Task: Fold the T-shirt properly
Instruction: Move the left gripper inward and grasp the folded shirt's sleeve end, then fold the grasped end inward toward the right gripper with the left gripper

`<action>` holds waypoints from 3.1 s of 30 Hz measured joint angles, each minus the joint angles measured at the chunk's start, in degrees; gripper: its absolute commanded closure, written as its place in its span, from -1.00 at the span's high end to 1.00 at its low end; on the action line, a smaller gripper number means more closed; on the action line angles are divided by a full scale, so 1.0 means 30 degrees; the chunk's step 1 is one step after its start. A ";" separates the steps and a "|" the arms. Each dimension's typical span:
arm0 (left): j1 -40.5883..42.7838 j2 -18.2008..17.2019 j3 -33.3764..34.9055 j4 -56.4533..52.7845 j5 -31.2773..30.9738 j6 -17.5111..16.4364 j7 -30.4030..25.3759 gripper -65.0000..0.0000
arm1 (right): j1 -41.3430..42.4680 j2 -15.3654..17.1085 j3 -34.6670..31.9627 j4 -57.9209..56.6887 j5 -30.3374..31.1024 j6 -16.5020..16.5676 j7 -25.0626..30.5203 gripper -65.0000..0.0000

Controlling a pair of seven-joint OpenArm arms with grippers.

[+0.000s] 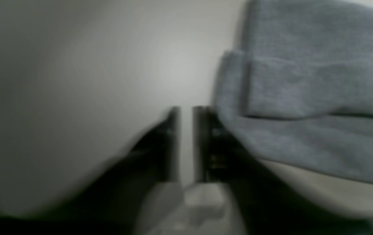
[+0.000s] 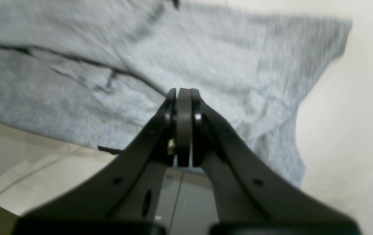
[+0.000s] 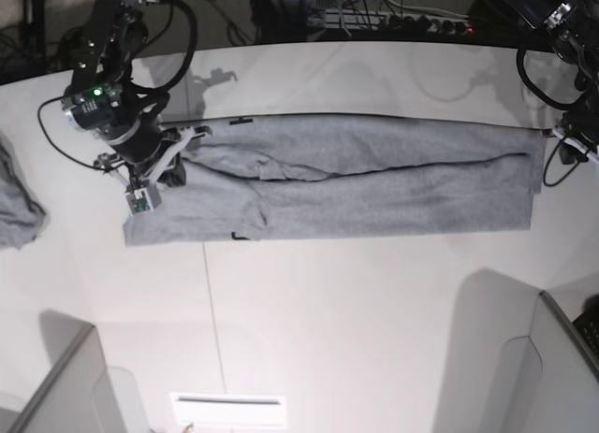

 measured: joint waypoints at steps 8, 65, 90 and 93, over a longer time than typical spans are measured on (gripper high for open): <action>-0.0138 -0.0153 0.1071 -0.4240 -0.1938 -0.0015 -0.2317 1.00 | -0.0321 -0.0044 -0.1996 -0.0058 0.0146 -0.0066 -0.0007 -1.00; 0.1814 -0.0160 0.6885 0.2696 0.0488 -0.0015 -0.3169 -1.00 | -0.0831 -0.0211 -0.2630 -0.0029 0.0204 -0.0058 0.0146 -1.00; 0.1064 0.2674 1.5125 0.3934 0.0437 0.3730 -0.3147 -1.00 | -0.1086 -0.0211 -0.2630 -0.0029 0.0197 -0.0058 0.0138 -1.00; 0.1056 0.2973 1.5322 0.3934 0.0488 0.3738 -0.3155 -1.00 | -0.1100 -0.0211 -0.2623 -0.0029 0.0197 -0.0058 0.0131 -1.00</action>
